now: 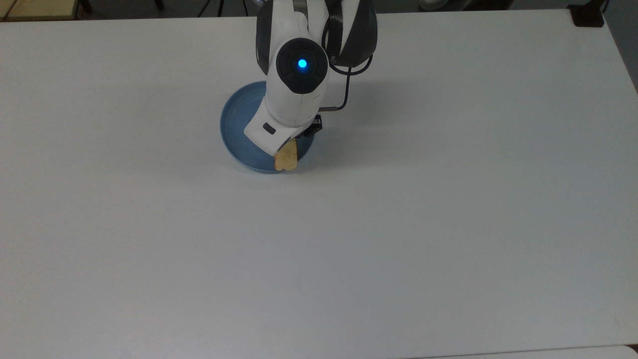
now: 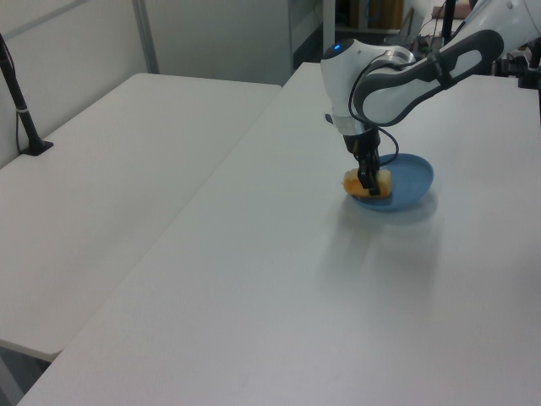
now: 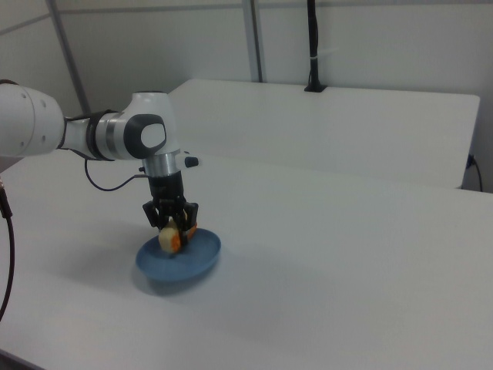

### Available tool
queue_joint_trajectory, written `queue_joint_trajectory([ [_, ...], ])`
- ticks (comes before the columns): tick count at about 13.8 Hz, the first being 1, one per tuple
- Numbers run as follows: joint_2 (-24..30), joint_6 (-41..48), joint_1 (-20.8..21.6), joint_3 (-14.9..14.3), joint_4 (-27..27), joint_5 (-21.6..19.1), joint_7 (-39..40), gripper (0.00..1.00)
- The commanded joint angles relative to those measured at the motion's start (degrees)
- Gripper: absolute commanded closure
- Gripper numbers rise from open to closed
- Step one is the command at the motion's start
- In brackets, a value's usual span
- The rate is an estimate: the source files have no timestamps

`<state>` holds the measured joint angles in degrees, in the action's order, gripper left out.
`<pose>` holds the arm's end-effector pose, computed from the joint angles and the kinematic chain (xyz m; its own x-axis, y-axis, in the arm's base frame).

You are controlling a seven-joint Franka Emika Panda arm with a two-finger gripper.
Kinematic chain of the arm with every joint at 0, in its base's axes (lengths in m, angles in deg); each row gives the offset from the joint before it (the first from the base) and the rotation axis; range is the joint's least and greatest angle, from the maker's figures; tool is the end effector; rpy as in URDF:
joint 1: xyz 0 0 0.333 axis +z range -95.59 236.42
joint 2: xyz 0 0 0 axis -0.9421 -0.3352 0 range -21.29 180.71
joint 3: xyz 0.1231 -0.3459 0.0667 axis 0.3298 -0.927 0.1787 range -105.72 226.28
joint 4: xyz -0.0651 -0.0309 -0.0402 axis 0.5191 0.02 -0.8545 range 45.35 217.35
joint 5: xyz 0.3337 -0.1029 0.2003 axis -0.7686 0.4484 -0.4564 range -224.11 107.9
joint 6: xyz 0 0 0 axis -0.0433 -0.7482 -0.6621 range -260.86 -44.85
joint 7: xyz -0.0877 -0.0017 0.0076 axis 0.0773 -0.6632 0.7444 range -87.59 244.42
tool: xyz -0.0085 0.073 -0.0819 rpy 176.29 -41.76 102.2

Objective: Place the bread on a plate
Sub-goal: 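Open the gripper to release the roll and raise the arm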

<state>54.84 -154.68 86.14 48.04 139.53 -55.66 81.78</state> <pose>0.6630 0.0532 0.3689 0.9611 0.1282 -0.2445 0.1590 -0.9810 0.1109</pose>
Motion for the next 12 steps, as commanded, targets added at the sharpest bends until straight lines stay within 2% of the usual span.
queue_joint_trajectory([
  [1, 3.50, -0.95, -0.17, -2.43, 2.37, -0.59, 2.17, 0.00],
  [3, 5.52, -0.77, -0.08, -3.84, 2.19, -1.74, 2.35, 0.00],
  [6, 9.47, -0.60, -0.17, -3.67, 1.93, -2.26, 0.69, 0.00],
  [7, 10.27, -0.33, -1.22, -3.06, -0.25, -2.88, -3.33, 0.00],
  [8, 11.67, 0.10, -4.71, -0.62, -2.01, -2.88, -5.19, 0.00],
  [12, 13.44, 8.79, -10.35, 2.91, -8.43, -3.06, -5.12, 0.00],
])
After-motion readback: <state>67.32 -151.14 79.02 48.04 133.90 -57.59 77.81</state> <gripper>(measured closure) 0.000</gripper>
